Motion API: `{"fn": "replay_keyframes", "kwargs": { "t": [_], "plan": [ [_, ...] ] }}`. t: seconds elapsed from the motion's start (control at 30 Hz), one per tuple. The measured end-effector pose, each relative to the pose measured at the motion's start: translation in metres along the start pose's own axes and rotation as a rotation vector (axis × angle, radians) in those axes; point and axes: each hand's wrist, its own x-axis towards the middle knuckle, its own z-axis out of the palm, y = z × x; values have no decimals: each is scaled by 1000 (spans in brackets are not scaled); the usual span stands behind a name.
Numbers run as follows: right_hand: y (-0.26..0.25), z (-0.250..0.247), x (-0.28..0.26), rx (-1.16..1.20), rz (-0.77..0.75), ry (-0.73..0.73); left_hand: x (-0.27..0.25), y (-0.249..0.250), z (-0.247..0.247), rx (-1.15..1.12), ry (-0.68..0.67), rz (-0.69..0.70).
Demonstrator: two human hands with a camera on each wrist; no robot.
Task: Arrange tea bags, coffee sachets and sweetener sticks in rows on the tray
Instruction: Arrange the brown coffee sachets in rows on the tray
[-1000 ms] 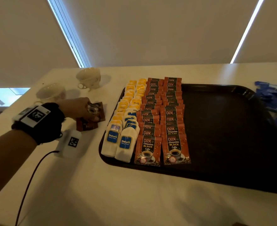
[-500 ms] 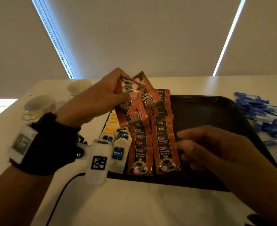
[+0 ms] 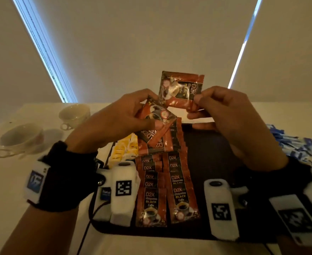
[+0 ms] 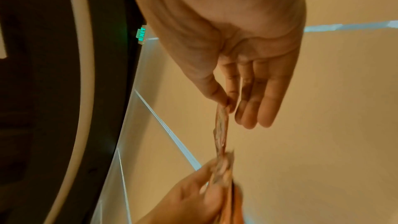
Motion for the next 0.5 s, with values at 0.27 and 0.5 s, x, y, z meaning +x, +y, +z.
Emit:
{"fn": "replay_keyframes", "kwargs": {
  "t": [0.27, 0.5],
  "plan": [
    [11, -27, 6, -631, -111, -396, -8, -5, -32, 107, -107, -120],
    [15, -7, 0, -796, -265, -386, 6, -13, 8, 193, -140, -43]
  ]
}}
